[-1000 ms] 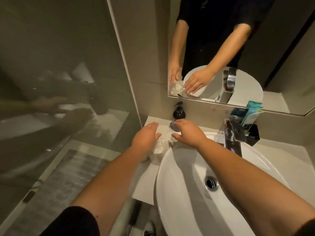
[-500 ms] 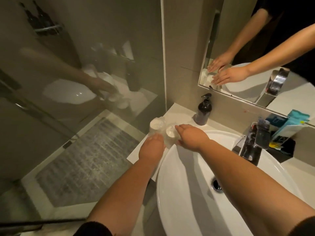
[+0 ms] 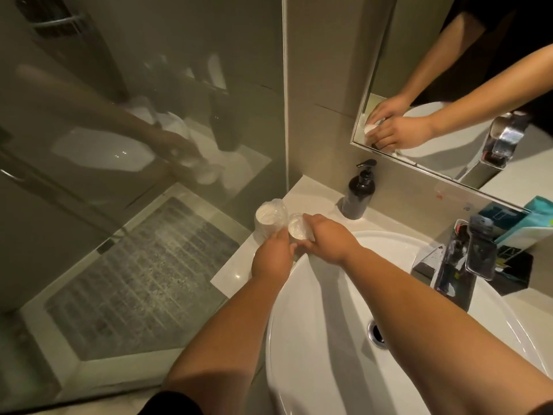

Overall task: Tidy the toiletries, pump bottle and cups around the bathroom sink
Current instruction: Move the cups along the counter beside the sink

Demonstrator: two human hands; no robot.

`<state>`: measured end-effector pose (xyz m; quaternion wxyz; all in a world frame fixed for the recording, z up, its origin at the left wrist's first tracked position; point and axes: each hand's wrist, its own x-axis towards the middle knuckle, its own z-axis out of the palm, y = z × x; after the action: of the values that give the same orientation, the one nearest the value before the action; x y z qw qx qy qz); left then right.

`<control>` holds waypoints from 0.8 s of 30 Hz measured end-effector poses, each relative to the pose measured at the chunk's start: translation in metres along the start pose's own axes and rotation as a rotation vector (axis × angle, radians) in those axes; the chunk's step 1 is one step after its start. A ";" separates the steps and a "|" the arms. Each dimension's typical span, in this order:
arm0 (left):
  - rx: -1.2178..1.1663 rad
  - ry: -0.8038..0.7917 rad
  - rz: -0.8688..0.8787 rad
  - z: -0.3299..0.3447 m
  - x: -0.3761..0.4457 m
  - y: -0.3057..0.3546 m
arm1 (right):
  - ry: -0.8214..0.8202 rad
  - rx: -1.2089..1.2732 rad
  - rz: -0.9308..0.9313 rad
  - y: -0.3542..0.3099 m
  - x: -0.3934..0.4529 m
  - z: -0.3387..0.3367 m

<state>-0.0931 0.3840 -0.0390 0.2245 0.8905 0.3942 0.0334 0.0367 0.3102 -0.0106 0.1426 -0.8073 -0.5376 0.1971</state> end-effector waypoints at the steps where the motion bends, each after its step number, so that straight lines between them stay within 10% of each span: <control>1: -0.021 0.019 0.004 -0.002 -0.001 0.001 | 0.016 0.007 0.001 -0.002 -0.001 -0.003; 14: -0.138 0.137 0.215 -0.098 -0.043 0.057 | 0.260 -0.036 0.064 -0.050 -0.078 -0.090; 24: -0.175 -0.072 0.463 -0.087 -0.128 0.042 | 0.327 0.044 0.332 -0.097 -0.190 -0.040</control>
<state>-0.1724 0.2997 0.0721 0.3008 0.9350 0.1669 0.0864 -0.0887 0.1705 0.0993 0.2112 -0.9025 -0.3628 0.0960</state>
